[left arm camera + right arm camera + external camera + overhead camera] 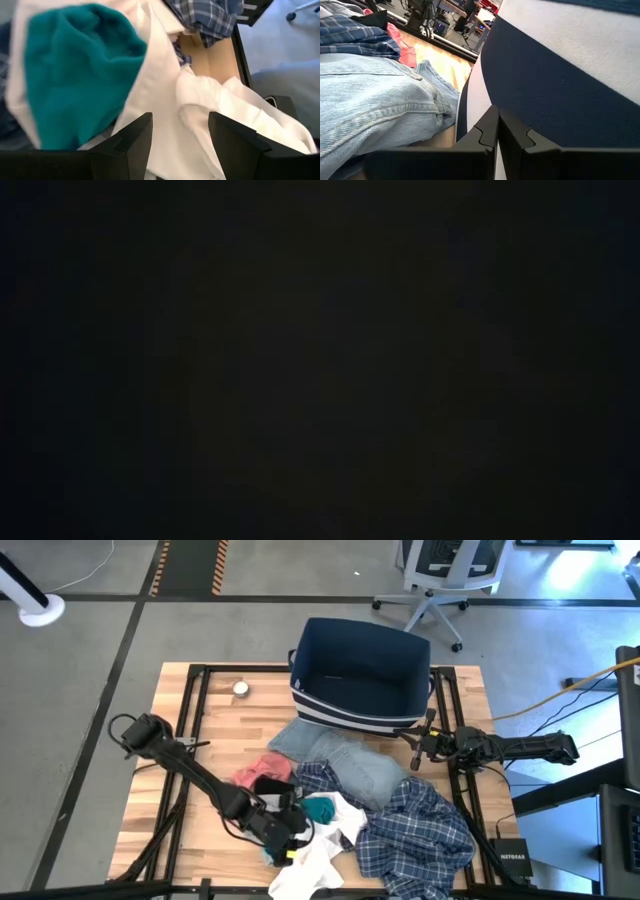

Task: Sort clothes
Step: Put the white shorts into the blue laundry organizer

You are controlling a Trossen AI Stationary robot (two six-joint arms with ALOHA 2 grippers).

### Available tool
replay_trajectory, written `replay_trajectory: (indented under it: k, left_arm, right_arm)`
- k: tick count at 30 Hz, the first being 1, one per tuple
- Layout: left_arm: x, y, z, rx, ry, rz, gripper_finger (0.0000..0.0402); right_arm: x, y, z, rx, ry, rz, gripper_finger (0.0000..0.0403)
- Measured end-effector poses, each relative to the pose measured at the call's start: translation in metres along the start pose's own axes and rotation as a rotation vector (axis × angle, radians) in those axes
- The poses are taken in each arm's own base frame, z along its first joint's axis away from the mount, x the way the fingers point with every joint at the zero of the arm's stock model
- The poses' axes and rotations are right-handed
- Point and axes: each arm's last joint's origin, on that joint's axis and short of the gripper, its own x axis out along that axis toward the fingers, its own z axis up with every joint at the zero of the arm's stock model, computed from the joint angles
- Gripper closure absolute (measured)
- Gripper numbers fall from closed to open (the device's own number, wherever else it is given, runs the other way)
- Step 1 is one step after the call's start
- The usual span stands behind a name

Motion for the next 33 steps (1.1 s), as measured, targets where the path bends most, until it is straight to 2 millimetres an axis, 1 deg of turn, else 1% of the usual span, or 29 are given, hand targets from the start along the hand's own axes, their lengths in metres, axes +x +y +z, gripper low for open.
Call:
replay_trajectory:
  k: [6, 10, 13, 15, 17, 19, 25, 26, 29, 33]
  left_arm:
    - [0.007, -0.004, -0.002, 0.007, 0.007, -0.051, 0.0214]
    - [0.021, -0.001, -0.009, 0.019, 0.020, -0.023, 0.0214]
    - [0.032, 0.003, -0.007, 0.038, -0.003, -0.017, 0.0214]
    - [0.034, 0.007, -0.005, 0.058, -0.012, -0.015, 0.0219]
    - [0.035, 0.009, -0.002, 0.060, -0.026, -0.019, 0.0235]
    - [0.033, 0.010, 0.000, 0.067, -0.026, -0.025, 0.0262]
    - [0.030, 0.009, 0.006, 0.171, -0.035, -0.149, 0.0378]
    - [0.030, 0.009, 0.009, 0.186, -0.049, -0.166, 0.0390]
    - [0.029, 0.010, 0.019, 0.213, -0.078, -0.178, 0.0390]
    - [0.024, 0.009, 0.039, 0.278, -0.143, -0.179, 0.0396]
  right_arm:
    - [0.000, 0.000, 0.000, 0.000, 0.001, -0.001, 0.0384]
    - [0.000, 0.000, 0.000, 0.000, 0.000, 0.000, 0.0384]
    - [0.000, 0.000, 0.000, 0.000, 0.001, -0.001, 0.0384]
    - [0.000, 0.000, 0.000, 0.000, 0.000, 0.000, 0.0384]
    - [0.000, 0.000, 0.000, 0.000, 0.000, 0.000, 0.0384]
    - [0.000, 0.000, 0.000, 0.000, 0.001, 0.000, 0.0384]
    - [0.000, 0.000, 0.000, 0.000, 0.000, 0.000, 0.0384]
    - [0.000, 0.000, 0.000, 0.000, 0.000, 0.000, 0.0384]
    - [0.000, 0.000, 0.000, 0.000, 0.000, 0.000, 0.0384]
    - [0.000, 0.000, 0.000, 0.000, 0.000, -0.001, 0.0384]
